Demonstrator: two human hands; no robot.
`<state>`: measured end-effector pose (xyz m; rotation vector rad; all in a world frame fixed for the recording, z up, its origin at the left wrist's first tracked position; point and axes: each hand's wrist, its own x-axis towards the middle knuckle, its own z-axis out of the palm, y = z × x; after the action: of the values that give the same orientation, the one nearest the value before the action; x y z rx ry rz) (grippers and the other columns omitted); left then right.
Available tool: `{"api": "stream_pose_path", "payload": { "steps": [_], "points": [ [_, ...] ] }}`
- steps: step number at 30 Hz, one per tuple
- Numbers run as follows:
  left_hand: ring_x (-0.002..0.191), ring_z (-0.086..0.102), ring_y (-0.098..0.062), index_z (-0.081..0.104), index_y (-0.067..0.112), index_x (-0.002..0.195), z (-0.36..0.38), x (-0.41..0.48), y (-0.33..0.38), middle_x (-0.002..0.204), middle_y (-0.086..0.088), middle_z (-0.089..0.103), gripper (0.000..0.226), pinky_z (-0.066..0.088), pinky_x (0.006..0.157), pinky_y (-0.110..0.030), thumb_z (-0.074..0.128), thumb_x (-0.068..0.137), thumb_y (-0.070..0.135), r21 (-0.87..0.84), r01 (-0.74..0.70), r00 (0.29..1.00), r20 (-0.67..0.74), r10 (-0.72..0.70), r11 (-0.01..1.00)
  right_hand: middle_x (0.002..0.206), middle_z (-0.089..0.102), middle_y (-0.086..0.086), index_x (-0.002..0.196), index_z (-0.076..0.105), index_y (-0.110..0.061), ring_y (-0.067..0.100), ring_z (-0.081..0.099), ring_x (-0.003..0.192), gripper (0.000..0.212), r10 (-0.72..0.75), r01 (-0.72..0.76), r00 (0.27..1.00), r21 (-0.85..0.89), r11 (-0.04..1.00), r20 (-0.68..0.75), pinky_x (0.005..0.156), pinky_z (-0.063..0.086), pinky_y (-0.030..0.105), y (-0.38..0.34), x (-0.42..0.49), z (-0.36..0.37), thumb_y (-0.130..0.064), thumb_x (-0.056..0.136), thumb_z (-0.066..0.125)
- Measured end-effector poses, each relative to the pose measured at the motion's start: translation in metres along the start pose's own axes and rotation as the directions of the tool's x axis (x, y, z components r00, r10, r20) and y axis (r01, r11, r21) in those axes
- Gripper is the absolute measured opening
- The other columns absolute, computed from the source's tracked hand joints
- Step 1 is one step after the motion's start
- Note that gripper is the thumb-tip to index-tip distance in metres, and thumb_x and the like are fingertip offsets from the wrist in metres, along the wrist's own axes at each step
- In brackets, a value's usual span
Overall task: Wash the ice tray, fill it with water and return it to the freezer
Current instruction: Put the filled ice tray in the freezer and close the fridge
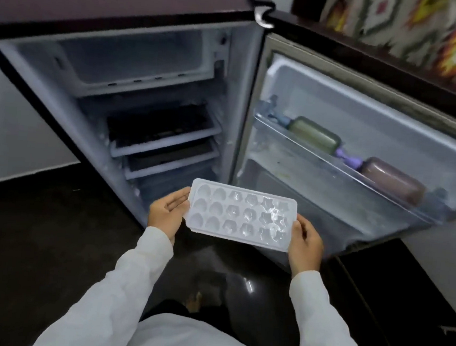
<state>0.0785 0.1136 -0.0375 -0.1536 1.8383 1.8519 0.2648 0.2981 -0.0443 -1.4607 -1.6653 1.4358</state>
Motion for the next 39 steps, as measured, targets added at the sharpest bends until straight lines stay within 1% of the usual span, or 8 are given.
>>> {"api": "stream_pose_path", "payload": {
  "steps": [11,15,18,24,29,34,36,39],
  "points": [
    [0.112,0.067,-0.023,0.066,0.003,0.121,-0.063,0.103,0.077,0.118,-0.01,0.07,0.03,0.051,0.099,-0.039,0.062,0.092,-0.003,-0.134,-0.086,0.982,-0.178,0.061,0.987,0.118,0.07,-0.008,0.121,0.069,-0.023,0.013,0.063,0.112,0.027,-0.145,0.145,0.963,0.013,0.989,0.229,0.102,0.05,0.039,-0.091,0.059,0.152,-0.023,0.099,0.052],
    [0.112,0.066,-0.019,0.064,0.003,0.123,-0.072,0.135,0.103,0.121,-0.008,0.069,0.032,0.051,0.1,-0.036,0.062,0.092,-0.003,-0.141,-0.131,0.961,-0.259,0.091,0.981,0.113,0.069,-0.013,0.115,0.068,-0.028,0.009,0.064,0.111,0.023,-0.181,0.161,0.937,0.09,0.983,0.3,0.095,0.05,0.026,-0.127,0.086,0.199,-0.017,0.101,0.052],
    [0.11,0.068,-0.017,0.066,0.008,0.121,-0.078,0.162,0.118,0.118,-0.005,0.071,0.031,0.052,0.099,-0.035,0.063,0.092,0.0,-0.159,-0.178,0.944,-0.305,0.124,0.971,0.112,0.071,-0.012,0.114,0.069,-0.024,0.007,0.065,0.108,0.023,-0.238,0.212,0.909,0.113,0.971,0.342,0.098,0.051,0.029,-0.15,0.109,0.235,-0.015,0.1,0.052],
    [0.102,0.071,-0.015,0.067,0.006,0.12,-0.086,0.209,0.148,0.111,-0.006,0.074,0.031,0.057,0.084,-0.022,0.067,0.089,0.0,-0.175,-0.277,0.907,-0.371,0.197,0.945,0.107,0.073,-0.004,0.116,0.069,-0.015,0.009,0.067,0.098,0.025,-0.359,0.335,0.85,0.13,0.933,0.386,0.084,0.054,0.022,-0.198,0.149,0.292,-0.013,0.1,0.05],
    [0.09,0.072,-0.009,0.069,0.01,0.113,-0.087,0.245,0.169,0.105,-0.002,0.073,0.031,0.056,0.077,-0.017,0.063,0.087,-0.006,-0.111,-0.378,0.879,-0.356,0.319,0.919,0.102,0.068,-0.01,0.105,0.067,-0.026,0.005,0.062,0.097,0.021,-0.425,0.401,0.831,0.142,0.905,0.36,0.085,0.046,0.015,-0.224,0.17,0.327,-0.011,0.099,0.053],
    [0.081,0.073,-0.013,0.073,0.015,0.088,-0.092,0.273,0.181,0.091,-0.002,0.075,0.033,0.056,0.068,-0.02,0.059,0.084,-0.015,-0.042,-0.434,0.844,-0.368,0.39,0.9,0.104,0.067,0.027,0.102,0.06,0.013,0.017,0.062,0.089,0.025,-0.515,0.511,0.787,0.109,0.853,0.339,0.078,0.05,0.026,-0.227,0.193,0.355,-0.007,0.092,0.05],
    [0.077,0.073,-0.013,0.073,0.017,0.083,-0.095,0.284,0.187,0.085,0.0,0.076,0.03,0.057,0.065,-0.022,0.062,0.084,-0.011,-0.012,-0.436,0.843,-0.357,0.403,0.9,0.078,0.06,0.022,0.093,0.056,0.013,0.014,0.051,0.078,0.025,-0.534,0.53,0.777,0.114,0.841,0.334,0.071,0.041,0.029,-0.229,0.199,0.367,-0.009,0.086,0.049],
    [0.072,0.071,-0.018,0.07,0.006,0.081,-0.099,0.304,0.196,0.085,-0.005,0.074,0.019,0.061,0.063,-0.031,0.061,0.083,-0.01,0.043,-0.412,0.853,-0.334,0.402,0.91,0.072,0.042,0.011,0.079,0.05,0.014,0.013,0.038,0.07,0.02,-0.534,0.547,0.785,0.054,0.835,0.315,0.065,0.029,0.026,-0.237,0.208,0.381,-0.005,0.086,0.046]
  ]
}}
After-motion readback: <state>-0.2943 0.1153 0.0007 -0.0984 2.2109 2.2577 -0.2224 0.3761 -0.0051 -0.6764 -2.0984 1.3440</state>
